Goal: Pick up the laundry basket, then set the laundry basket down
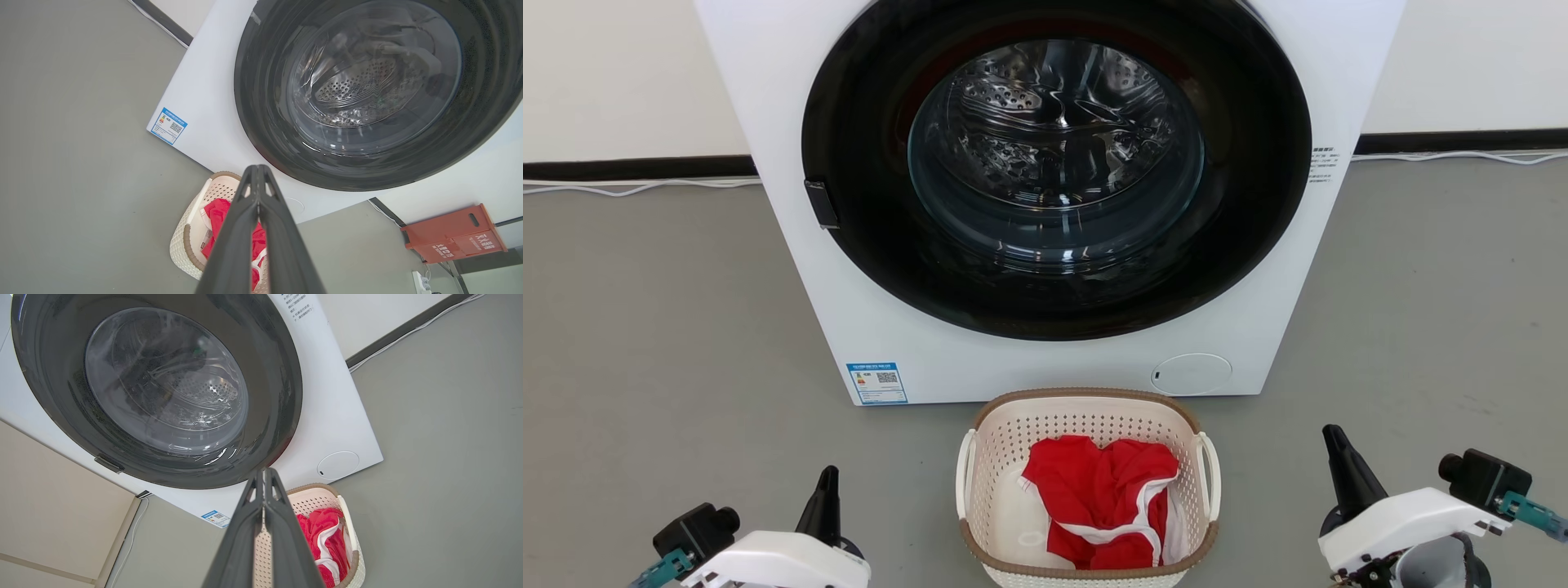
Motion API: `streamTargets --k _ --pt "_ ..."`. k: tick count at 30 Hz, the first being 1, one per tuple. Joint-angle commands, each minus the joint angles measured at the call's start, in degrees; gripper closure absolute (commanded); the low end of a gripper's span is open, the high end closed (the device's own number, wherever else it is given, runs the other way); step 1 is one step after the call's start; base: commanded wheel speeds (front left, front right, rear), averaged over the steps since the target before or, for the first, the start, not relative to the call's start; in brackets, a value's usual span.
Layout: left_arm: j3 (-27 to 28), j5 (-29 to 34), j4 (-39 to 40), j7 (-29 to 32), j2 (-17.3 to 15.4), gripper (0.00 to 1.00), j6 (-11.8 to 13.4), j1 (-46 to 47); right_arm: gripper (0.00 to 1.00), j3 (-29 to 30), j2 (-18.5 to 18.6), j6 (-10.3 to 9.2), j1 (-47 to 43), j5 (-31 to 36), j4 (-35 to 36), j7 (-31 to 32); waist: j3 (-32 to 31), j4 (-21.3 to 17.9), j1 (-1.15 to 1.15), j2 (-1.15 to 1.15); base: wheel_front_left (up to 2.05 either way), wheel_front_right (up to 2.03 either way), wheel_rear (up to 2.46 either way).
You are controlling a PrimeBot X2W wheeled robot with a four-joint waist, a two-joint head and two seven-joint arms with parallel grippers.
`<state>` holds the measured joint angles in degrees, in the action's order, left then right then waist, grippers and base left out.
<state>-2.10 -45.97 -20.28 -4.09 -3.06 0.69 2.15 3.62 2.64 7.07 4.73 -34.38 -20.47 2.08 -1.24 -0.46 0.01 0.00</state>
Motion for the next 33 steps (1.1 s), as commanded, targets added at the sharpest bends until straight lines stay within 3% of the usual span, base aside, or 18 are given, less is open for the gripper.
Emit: streamTargets --k 1,33 --pt "1.15 -1.84 1.86 0.23 -0.21 1.00 -0.87 2.73 1.00 -0.14 0.19 0.17 1.69 -2.46 2.04 0.26 0.03 0.01 0.00 0.00 0.00 0.00 0.00" --pt "4.31 -20.49 3.69 4.60 -0.05 1.00 -3.94 3.28 1.00 1.13 0.21 0.28 1.59 -25.75 3.89 2.00 0.61 0.20 0.00 0.00 0.00 0.00 0.00"
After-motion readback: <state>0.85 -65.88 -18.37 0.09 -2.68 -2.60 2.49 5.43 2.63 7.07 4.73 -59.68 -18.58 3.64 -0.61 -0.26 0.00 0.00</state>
